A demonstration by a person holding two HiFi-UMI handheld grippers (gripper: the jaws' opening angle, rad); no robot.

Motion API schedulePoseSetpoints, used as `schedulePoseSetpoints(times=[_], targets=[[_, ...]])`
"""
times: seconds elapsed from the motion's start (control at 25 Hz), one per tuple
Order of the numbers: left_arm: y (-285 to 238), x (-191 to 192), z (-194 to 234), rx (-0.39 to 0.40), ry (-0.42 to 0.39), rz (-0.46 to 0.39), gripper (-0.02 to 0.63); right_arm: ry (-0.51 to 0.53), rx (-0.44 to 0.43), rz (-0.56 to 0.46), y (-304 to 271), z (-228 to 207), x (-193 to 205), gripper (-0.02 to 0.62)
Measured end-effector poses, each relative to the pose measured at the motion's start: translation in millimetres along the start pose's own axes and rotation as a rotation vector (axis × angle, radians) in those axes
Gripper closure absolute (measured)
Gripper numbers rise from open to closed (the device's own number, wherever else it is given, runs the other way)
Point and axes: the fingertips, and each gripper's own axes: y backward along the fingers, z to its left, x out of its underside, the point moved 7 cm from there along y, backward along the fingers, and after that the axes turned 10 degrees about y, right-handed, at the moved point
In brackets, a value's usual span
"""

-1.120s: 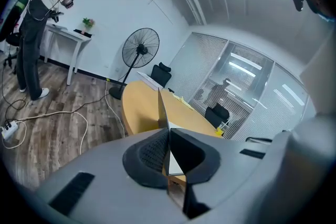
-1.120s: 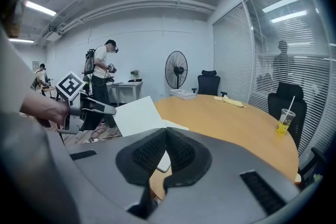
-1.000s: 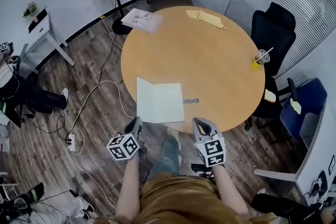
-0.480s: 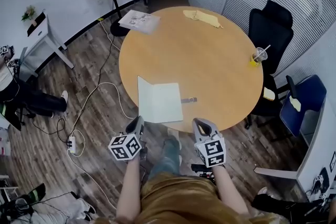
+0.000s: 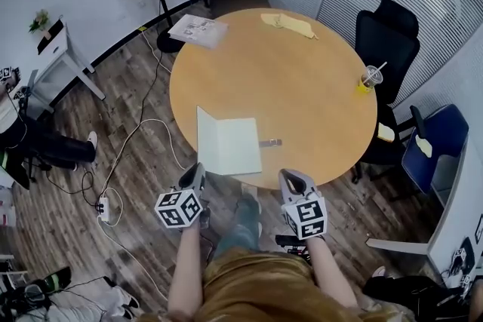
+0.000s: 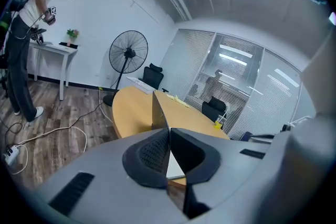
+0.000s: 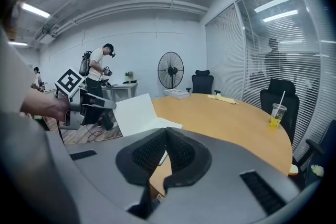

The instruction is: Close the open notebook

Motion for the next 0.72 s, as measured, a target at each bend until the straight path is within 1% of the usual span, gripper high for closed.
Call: schedulePoseSetpoints(times=[0.08, 0.16, 0.28, 0.52, 0.72], targets=[[-1.1, -7.0, -1.6, -0.001, -0.018, -0.011, 0.569, 0.002, -0.005, 0.000, -1.0, 1.3, -0.2, 0.583], [-3.2, -10.5, -5.7, -0.001, -0.058, -0.010, 0.569, 0.006, -0.006, -0.001, -1.9, 1.0, 0.0, 0.583], [-7.4, -7.0, -11.2, 0.001, -0.114, 0.014, 0.569, 0.007, -0.003, -0.001, -3.9, -0.7, 0.1, 0.583], [-11.3, 0.0, -22.7, 0.020, -0.188, 0.054, 0.568, 0.005, -0.002, 0.005, -7.3, -2.5, -1.5, 0.583], [-14.3, 5.6, -27.0, 0.033, -0.215, 0.078, 0.566, 0.001, -0.007, 0.007, -8.6, -1.6, 0.8, 0.583]])
